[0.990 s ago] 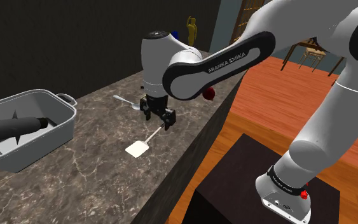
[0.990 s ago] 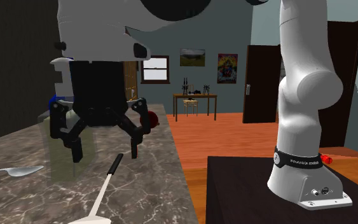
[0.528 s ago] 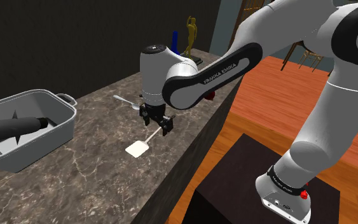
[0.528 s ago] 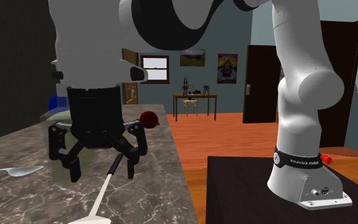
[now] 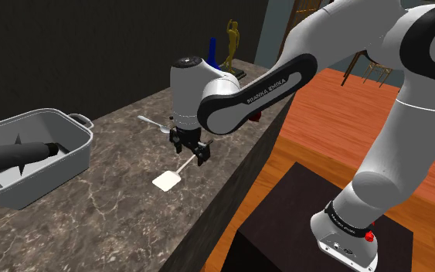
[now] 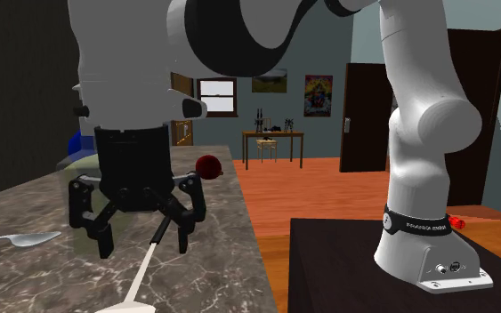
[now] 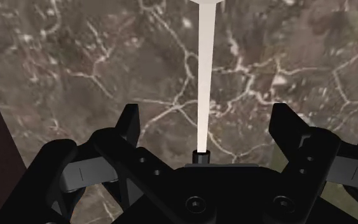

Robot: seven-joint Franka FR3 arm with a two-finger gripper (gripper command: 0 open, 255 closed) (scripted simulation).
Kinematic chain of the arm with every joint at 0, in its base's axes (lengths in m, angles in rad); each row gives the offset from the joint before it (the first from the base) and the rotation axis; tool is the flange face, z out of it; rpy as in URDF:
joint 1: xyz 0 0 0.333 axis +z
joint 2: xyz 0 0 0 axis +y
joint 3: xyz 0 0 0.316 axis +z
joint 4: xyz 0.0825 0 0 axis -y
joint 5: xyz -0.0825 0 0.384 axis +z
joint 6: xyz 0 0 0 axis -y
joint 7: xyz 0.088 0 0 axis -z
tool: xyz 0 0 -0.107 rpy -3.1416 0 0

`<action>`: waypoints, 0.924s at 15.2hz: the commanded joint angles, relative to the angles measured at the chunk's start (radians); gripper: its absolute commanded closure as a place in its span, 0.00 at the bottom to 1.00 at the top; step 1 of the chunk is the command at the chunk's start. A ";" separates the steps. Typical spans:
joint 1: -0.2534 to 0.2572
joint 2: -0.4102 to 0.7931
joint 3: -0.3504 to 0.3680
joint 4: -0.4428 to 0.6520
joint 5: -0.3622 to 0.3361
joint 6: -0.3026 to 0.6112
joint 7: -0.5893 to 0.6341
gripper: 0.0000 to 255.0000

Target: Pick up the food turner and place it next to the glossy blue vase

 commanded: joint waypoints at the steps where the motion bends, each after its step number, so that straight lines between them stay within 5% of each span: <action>1: -0.001 0.001 -0.001 -0.001 0.000 0.000 0.000 1.00; 14: -0.014 -0.038 0.013 0.018 0.039 -0.043 -0.029 1.00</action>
